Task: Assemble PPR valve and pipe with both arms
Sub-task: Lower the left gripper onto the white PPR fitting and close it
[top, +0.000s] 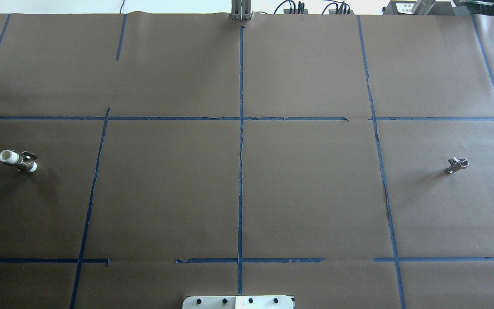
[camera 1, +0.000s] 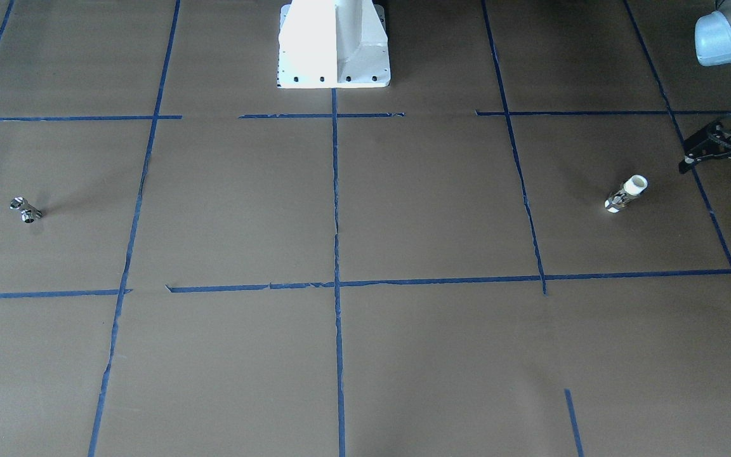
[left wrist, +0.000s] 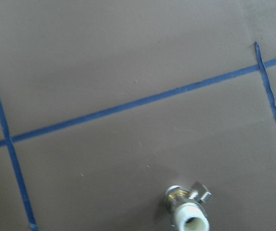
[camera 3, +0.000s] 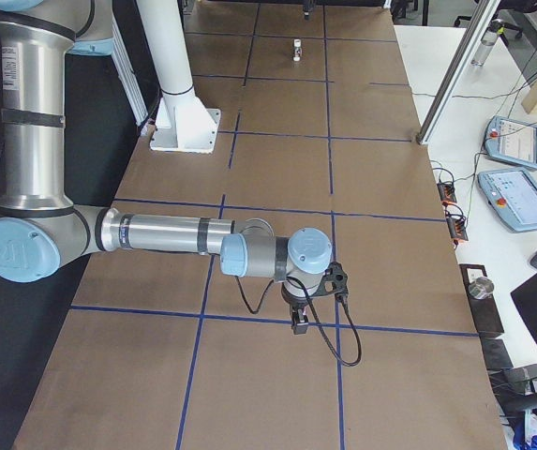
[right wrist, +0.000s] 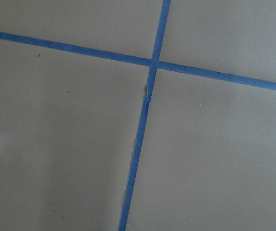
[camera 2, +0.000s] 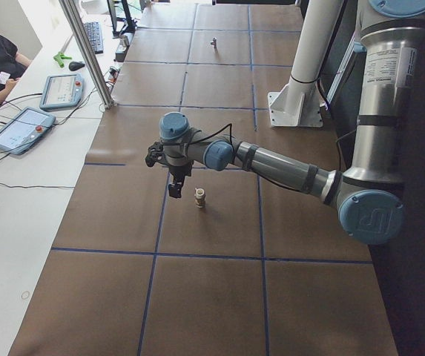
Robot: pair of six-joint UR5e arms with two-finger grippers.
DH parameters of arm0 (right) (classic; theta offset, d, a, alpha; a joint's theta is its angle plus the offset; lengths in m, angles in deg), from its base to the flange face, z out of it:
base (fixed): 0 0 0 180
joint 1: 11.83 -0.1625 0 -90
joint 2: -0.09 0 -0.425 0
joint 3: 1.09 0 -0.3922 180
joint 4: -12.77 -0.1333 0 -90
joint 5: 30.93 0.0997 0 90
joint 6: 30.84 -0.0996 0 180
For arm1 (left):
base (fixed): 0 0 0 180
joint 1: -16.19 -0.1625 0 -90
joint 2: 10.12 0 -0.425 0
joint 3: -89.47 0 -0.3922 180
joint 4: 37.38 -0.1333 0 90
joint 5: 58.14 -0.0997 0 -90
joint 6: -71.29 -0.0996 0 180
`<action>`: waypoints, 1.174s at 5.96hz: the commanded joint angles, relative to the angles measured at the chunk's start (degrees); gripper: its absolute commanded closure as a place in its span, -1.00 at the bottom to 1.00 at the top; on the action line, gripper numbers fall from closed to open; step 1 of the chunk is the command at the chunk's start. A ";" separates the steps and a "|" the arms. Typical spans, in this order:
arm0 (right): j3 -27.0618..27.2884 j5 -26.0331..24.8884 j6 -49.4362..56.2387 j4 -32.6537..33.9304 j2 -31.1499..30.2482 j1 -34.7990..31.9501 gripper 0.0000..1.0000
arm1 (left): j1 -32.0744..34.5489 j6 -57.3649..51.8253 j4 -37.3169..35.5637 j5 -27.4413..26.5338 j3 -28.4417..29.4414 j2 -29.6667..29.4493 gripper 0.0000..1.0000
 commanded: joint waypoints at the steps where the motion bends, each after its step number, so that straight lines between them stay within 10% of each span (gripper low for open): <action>1: -0.04 -0.08 0.00 0.00 0.00 0.00 -1.00 | -6.86 14.11 11.69 -6.13 -1.64 5.50 -1.00; 7: -0.04 -0.17 0.00 0.00 0.09 0.00 -1.00 | -12.52 22.09 21.45 -8.45 3.99 6.07 -1.00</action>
